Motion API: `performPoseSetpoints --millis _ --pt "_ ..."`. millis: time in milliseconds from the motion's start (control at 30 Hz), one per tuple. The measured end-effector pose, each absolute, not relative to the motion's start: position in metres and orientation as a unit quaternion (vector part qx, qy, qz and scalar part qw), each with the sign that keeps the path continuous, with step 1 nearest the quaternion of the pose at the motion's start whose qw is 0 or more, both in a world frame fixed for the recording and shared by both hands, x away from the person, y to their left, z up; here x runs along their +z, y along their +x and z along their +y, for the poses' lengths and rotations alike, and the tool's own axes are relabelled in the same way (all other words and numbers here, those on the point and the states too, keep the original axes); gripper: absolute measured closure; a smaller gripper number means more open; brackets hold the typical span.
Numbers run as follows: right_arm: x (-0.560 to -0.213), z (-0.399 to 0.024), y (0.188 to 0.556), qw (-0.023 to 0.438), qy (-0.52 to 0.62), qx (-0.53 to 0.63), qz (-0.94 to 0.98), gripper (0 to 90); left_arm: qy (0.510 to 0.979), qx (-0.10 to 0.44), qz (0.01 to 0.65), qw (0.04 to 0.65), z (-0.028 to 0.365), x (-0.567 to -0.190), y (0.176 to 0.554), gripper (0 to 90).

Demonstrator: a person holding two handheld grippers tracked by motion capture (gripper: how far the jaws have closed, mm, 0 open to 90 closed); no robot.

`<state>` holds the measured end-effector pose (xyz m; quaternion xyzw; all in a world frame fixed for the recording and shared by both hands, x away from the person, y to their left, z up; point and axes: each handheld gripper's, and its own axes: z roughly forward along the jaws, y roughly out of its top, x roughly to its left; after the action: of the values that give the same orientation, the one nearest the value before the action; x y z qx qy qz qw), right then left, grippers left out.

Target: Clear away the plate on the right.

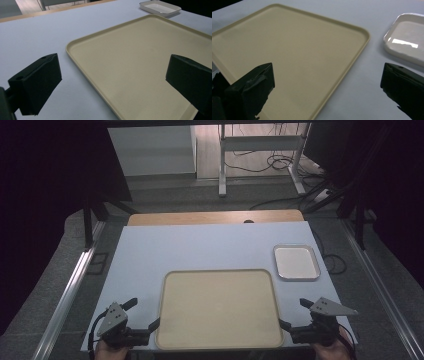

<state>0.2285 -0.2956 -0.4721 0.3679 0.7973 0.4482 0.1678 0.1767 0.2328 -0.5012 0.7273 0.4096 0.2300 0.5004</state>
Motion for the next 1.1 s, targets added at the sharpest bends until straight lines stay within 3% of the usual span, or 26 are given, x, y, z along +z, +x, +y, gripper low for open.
performPoseSetpoints --millis 1100 --pt "-0.4793 -0.2911 0.2361 0.175 0.371 0.431 0.804 0.0 0.74 0.245 0.392 0.489 0.2289 -0.501 0.1788 0.0"
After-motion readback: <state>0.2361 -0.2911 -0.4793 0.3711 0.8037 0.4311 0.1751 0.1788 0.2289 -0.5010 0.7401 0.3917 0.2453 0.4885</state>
